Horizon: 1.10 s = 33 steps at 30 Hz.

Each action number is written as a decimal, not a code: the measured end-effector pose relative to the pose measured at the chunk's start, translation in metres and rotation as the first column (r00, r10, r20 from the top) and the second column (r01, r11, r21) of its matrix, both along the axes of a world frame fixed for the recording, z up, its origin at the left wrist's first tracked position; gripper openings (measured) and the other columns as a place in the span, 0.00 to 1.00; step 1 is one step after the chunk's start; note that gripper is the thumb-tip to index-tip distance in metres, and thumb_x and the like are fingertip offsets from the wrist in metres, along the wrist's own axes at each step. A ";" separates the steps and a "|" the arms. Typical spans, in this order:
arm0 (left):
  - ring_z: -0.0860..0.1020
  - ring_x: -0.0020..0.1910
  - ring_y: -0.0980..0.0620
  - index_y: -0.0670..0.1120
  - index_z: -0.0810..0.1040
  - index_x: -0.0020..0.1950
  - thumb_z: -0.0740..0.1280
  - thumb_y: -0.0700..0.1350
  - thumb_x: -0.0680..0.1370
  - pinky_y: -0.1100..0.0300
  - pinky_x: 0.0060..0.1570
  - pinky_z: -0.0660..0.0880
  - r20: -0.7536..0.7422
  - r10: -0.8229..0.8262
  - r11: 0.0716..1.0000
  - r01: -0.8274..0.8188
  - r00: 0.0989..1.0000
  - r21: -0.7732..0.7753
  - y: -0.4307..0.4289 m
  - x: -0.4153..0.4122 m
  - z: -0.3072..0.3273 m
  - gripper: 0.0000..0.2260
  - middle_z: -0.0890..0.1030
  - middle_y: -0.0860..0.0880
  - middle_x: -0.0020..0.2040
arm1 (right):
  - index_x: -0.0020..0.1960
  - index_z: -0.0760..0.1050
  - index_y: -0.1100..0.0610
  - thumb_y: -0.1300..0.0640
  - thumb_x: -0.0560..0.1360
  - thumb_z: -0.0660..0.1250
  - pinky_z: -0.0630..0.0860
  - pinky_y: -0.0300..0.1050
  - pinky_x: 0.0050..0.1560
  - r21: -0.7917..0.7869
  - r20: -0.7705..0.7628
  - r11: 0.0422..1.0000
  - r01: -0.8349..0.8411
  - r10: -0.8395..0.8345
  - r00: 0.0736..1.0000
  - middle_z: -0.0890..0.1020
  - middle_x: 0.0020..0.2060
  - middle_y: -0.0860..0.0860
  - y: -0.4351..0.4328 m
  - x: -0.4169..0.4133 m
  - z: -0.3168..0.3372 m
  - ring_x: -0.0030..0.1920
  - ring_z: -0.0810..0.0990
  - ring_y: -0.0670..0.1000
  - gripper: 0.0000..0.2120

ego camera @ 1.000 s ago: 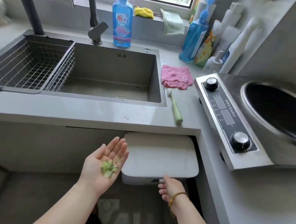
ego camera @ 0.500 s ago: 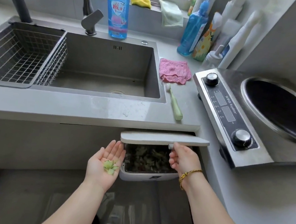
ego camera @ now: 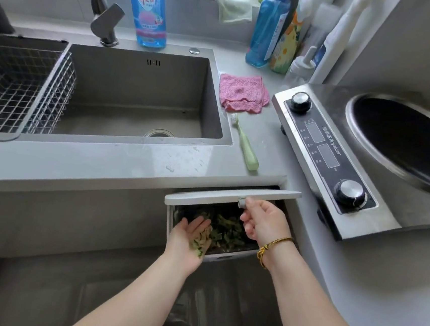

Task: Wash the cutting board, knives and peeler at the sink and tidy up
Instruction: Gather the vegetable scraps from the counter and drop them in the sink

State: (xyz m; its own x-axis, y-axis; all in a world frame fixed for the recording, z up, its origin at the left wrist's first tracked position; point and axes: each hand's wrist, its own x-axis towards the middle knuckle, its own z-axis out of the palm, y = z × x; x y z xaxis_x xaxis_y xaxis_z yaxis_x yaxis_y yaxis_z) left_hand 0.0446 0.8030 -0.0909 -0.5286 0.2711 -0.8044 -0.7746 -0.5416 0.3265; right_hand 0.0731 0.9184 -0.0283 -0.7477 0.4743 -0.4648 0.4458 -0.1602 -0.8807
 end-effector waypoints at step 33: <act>0.25 0.64 0.57 0.50 0.37 0.75 0.31 0.61 0.72 0.60 0.57 0.15 0.274 -0.877 -0.120 -0.371 -0.396 -0.921 0.002 -0.009 -0.030 0.33 0.30 0.56 0.67 | 0.35 0.70 0.56 0.58 0.77 0.61 0.63 0.29 0.21 0.043 -0.005 0.996 -0.084 0.085 0.996 0.72 0.26 0.49 0.006 0.001 0.004 0.18 0.65 0.40 0.12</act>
State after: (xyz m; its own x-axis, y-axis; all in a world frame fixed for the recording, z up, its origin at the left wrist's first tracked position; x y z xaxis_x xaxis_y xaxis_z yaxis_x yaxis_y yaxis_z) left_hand 0.0360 0.8049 -0.1212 -0.5672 0.8057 -0.1711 0.7818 0.5920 0.1958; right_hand 0.0745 0.9244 -0.0247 -0.7889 0.4285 -0.4405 0.4502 -0.0848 -0.8889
